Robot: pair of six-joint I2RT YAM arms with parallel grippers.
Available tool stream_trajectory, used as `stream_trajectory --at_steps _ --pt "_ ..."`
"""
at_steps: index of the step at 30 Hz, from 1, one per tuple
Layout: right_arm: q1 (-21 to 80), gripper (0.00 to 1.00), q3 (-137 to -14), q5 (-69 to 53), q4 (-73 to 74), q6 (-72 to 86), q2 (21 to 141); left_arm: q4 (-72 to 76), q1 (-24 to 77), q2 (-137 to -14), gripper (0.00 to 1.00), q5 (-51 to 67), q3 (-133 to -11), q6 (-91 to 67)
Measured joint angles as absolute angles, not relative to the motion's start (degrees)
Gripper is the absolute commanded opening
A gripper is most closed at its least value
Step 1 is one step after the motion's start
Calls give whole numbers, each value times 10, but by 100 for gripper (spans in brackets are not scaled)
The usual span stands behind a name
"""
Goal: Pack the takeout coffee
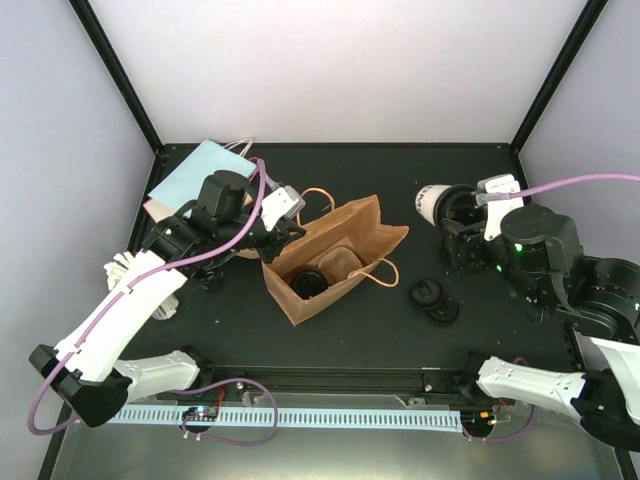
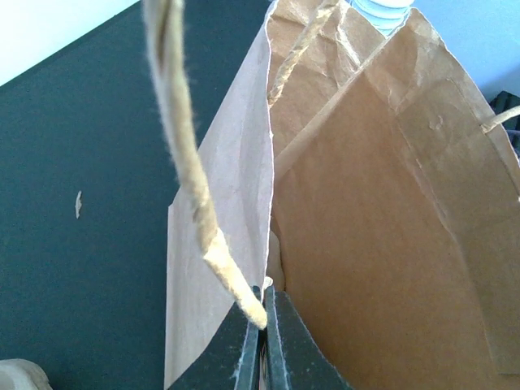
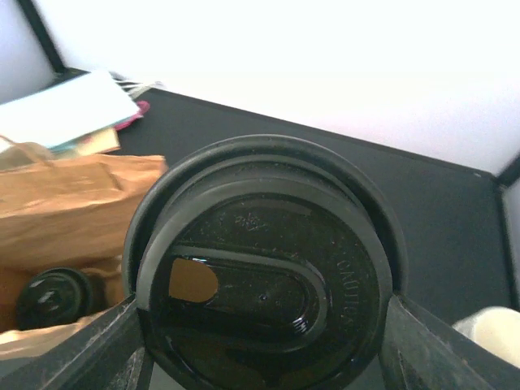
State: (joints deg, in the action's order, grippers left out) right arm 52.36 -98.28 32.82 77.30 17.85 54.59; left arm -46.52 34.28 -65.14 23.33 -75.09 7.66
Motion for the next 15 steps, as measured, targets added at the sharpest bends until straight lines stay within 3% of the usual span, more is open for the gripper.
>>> stream_trajectory --at_steps 15 --pt "524 58 -1011 68 707 82 600 -458 357 -670 2 199 -795 110"
